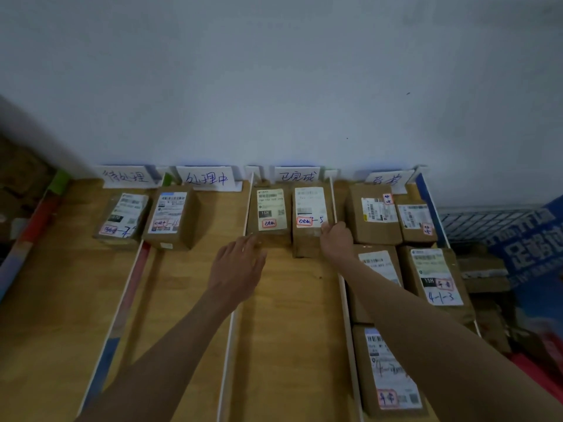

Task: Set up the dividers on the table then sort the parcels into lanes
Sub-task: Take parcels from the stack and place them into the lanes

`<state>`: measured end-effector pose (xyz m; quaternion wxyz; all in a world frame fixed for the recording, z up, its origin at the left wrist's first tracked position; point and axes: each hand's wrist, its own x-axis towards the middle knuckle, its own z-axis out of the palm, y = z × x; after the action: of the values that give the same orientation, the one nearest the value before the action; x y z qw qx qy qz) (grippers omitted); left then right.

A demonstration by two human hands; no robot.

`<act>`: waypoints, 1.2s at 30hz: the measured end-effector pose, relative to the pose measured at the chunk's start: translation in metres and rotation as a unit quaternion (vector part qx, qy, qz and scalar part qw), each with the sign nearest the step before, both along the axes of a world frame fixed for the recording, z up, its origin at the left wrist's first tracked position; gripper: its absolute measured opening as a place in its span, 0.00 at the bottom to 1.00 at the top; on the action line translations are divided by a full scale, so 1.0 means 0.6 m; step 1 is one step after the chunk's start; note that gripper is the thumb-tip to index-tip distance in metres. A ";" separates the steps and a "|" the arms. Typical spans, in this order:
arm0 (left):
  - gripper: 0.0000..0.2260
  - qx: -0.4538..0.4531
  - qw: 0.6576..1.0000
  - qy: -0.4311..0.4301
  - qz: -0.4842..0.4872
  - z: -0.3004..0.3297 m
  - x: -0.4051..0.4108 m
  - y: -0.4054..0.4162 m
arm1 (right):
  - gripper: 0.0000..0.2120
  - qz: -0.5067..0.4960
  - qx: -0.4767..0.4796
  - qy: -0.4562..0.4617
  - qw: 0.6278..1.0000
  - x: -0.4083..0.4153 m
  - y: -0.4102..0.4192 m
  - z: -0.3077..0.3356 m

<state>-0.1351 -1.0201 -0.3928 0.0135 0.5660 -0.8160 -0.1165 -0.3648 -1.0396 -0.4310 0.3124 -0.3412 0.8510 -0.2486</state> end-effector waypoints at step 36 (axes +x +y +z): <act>0.23 -0.084 0.991 -0.067 0.079 0.212 0.165 0.148 | 0.27 0.322 -0.145 0.284 0.891 0.186 0.183 0.259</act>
<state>-0.0364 -0.9312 -0.2659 0.0158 0.6317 -0.7750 -0.0079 -0.2531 -0.9297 -0.2756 0.0671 -0.6943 0.7013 -0.1471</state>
